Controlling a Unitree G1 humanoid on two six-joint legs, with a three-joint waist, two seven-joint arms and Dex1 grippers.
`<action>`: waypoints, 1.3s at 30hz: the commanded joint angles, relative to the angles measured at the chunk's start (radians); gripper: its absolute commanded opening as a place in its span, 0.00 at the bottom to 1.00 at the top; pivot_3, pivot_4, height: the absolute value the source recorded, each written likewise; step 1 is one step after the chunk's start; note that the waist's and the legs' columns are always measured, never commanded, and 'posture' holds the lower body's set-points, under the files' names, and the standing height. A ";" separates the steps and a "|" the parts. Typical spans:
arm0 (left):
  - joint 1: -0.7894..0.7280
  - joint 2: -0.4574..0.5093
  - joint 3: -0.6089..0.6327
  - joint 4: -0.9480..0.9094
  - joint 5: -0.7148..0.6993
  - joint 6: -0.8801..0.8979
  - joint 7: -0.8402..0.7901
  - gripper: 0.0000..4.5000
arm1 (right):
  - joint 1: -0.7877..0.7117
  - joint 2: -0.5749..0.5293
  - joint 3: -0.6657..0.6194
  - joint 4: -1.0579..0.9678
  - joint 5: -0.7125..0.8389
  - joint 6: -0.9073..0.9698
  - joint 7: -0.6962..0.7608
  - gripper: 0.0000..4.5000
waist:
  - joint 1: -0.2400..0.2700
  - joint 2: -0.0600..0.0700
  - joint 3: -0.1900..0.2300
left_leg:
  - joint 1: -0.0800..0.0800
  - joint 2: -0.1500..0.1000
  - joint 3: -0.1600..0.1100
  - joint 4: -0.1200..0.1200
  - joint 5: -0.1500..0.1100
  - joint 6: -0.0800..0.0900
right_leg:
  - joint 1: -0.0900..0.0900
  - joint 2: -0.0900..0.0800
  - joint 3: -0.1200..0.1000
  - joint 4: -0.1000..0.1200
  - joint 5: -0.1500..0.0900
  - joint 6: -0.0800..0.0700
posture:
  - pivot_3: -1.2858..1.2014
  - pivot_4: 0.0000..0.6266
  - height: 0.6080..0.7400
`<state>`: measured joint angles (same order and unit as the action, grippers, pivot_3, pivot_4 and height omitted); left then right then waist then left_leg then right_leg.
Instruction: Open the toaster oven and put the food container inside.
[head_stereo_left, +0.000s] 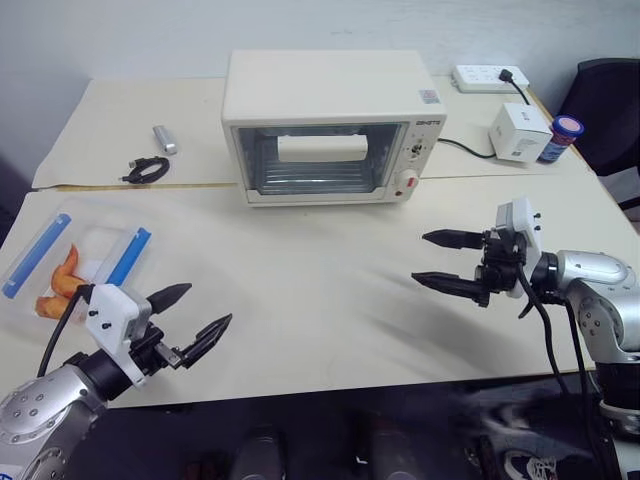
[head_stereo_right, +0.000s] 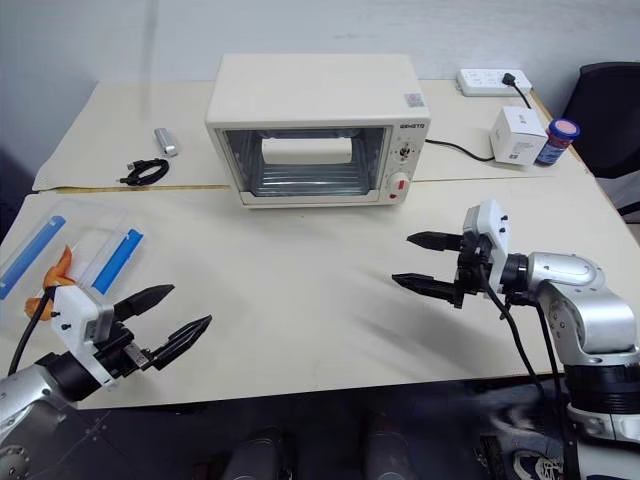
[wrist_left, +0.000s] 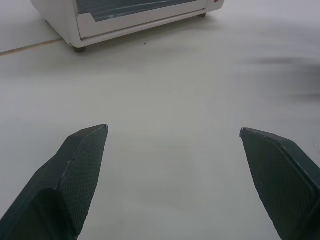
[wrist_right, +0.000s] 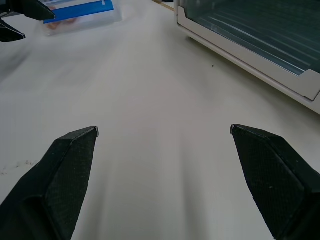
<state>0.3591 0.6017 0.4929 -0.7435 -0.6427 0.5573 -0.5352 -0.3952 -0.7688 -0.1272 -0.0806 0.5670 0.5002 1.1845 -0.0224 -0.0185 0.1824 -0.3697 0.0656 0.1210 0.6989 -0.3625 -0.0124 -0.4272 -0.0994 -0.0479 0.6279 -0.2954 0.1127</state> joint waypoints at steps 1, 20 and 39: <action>-0.015 0.001 0.021 -0.027 -0.002 -0.012 0.022 1.00 | -0.001 -0.007 -0.002 -0.036 0.003 -0.024 0.008 0.98 | 0.000 0.000 0.000 | 0.000 0.000 0.000 0.000 0.000 0.000 | 0.000 0.000 0.000 0.000 0.000 0.000 | 0.52 0.24 1.00; -0.097 0.031 -0.068 -0.065 -0.139 0.112 0.054 1.00 | -0.052 0.073 0.027 -0.035 0.029 0.041 -0.074 0.98 | -0.002 0.000 0.000 | 0.000 0.000 0.000 0.000 0.000 0.000 | 0.000 0.000 0.000 0.000 0.000 0.000 | 0.52 0.24 1.00; -0.368 0.180 -0.020 -0.034 -0.379 0.202 0.085 1.00 | -0.602 0.380 0.115 0.569 -0.149 -0.189 -0.117 0.98 | -0.009 0.002 0.001 | -0.001 0.000 0.002 -0.001 0.001 -0.002 | -0.002 0.001 0.000 0.007 -0.001 -0.001 | 0.52 0.24 1.00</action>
<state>-0.0126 0.7686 0.4491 -0.7502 -1.0047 0.7664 -0.4601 -0.9653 -0.3878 -0.0019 0.4907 0.4127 0.3420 1.0503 -0.0318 -0.0167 0.1833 -0.3707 0.0658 0.1227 0.6981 -0.3613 -0.0145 -0.4292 -0.0984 -0.0482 0.6353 -0.2962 0.1113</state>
